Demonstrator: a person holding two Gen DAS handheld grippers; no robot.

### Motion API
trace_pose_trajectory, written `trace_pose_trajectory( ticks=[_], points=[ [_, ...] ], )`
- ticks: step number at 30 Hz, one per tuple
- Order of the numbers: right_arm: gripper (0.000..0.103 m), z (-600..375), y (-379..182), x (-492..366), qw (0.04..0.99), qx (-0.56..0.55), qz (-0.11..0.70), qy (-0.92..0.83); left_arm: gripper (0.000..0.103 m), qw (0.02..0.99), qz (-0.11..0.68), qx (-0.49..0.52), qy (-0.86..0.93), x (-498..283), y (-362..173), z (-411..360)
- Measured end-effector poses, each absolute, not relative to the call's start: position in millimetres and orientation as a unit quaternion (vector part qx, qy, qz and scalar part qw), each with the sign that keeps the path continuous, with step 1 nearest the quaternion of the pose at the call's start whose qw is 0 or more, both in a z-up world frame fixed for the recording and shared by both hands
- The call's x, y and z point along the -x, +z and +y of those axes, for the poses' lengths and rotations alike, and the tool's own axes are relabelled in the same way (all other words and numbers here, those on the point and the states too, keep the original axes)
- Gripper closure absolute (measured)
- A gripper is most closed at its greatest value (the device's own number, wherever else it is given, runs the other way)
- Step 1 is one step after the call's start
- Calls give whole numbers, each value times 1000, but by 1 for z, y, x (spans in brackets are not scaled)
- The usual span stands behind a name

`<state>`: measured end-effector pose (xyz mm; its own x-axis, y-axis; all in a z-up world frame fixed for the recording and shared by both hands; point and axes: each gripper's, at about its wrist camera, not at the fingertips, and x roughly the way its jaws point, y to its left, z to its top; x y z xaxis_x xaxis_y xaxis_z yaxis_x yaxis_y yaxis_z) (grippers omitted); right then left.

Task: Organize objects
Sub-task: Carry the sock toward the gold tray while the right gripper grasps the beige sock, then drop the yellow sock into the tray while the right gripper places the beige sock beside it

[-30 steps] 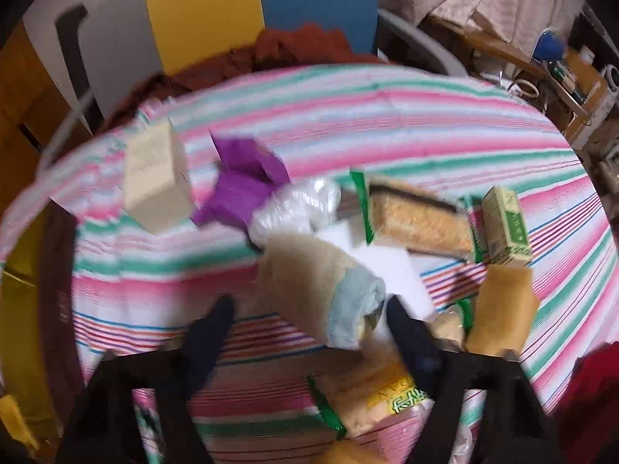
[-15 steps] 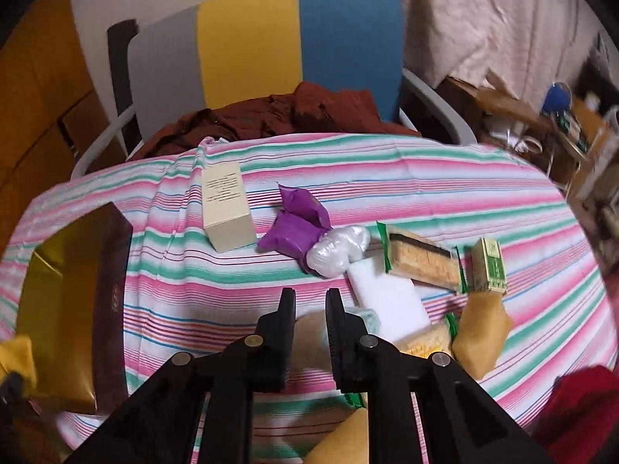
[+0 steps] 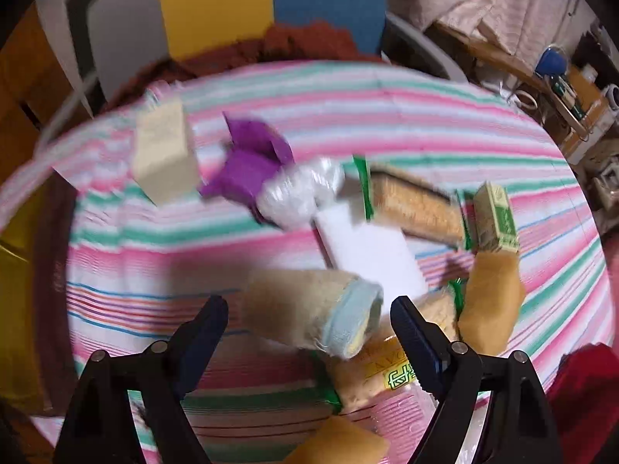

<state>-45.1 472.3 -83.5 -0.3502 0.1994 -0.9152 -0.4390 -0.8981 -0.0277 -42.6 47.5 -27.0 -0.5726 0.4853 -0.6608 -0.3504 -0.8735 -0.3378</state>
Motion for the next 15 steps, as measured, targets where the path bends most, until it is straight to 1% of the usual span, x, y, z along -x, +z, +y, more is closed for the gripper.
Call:
trace_pose_trajectory(
  ticks=[1,2,4,8,11,13,15],
  points=[
    [30,473,-88,46,190,536,114,815,60,235,-84,398,883,43,-28,47],
    [31,472,-89,46,187,534,114,817,60,233,-83,399,883,44,-28,46],
    [38,467,-84,46,188,529,95,822,60,228,-80,400,884,44,-29,44],
    [38,455,-60,38,181,498,88,843,60,221,-74,400,886,46,-31,39],
    [38,436,-32,33,139,465,103,868,60,205,-68,405,888,48,-35,33],
    [38,412,-14,35,89,448,109,883,59,190,-64,412,889,50,-39,28],
    [38,384,-3,41,46,440,106,890,51,170,-60,419,890,52,-43,22]
  ],
)
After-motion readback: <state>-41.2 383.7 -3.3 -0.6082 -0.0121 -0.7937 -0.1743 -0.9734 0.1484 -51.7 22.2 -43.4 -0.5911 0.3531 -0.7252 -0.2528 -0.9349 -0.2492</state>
